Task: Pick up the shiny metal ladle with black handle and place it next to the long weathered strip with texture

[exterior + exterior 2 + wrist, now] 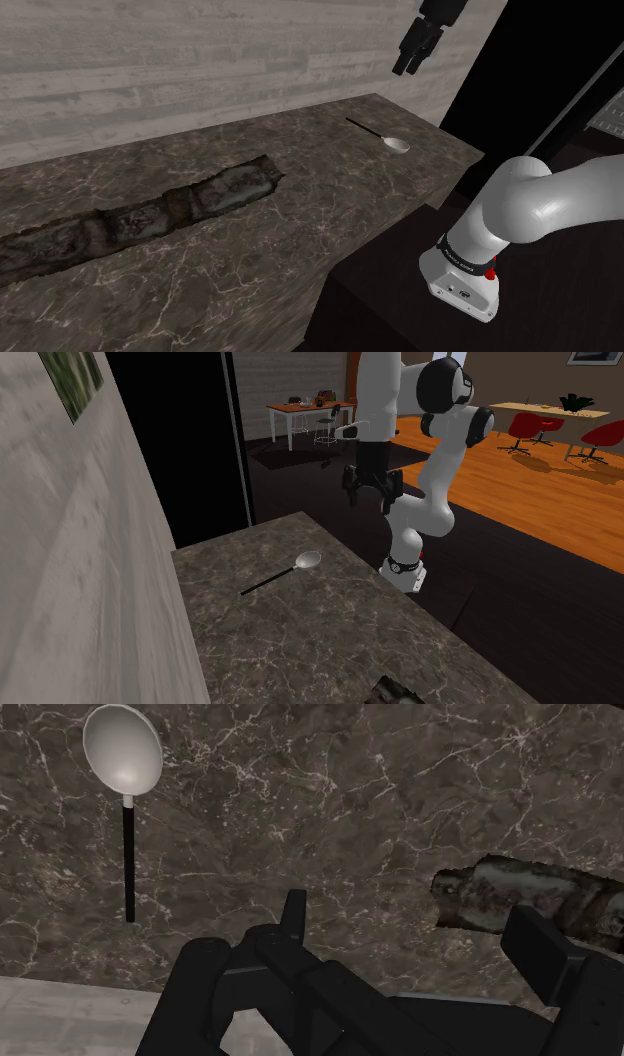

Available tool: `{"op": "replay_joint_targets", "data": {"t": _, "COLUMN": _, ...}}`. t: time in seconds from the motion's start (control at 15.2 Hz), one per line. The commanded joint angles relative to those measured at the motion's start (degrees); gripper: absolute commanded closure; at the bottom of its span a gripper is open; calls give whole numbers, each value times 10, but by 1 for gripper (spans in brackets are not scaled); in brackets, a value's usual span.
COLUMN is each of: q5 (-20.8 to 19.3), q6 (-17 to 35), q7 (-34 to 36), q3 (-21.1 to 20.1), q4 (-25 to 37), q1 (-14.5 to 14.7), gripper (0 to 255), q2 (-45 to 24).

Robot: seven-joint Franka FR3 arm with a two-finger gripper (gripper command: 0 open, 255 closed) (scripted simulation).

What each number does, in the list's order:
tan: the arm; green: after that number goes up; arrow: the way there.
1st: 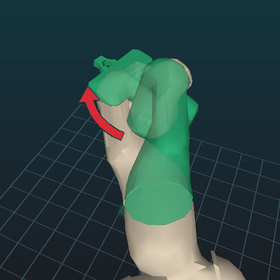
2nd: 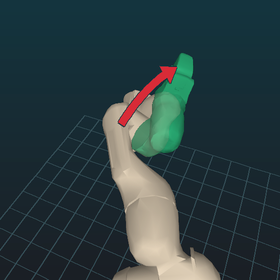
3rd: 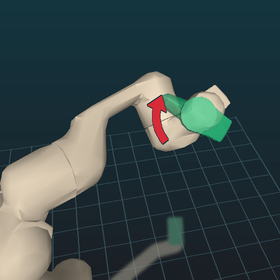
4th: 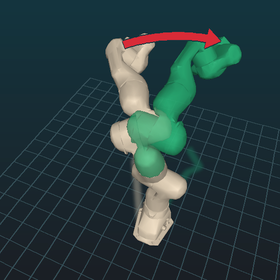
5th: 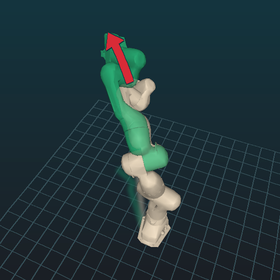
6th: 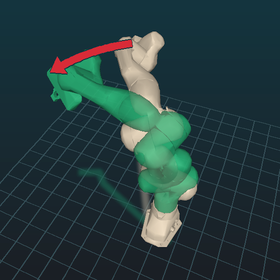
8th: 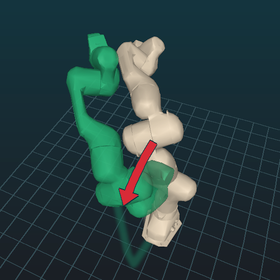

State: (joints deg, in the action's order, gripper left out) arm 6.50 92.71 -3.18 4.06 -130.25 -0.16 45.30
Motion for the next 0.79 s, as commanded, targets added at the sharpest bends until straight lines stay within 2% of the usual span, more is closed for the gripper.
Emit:
{"op": "replay_joint_targets", "data": {"t": 0.0, "q5": 0, "q6": 0, "q7": 0, "q3": 0, "q4": 0, "q1": 0, "gripper": 0, "q2": 0}}
{"op": "replay_joint_targets", "data": {"t": 0.73, "q5": -42, "q6": 166, "q7": -56, "q3": 68, "q4": -89, "q1": -41, "gripper": 0, "q2": -88}}
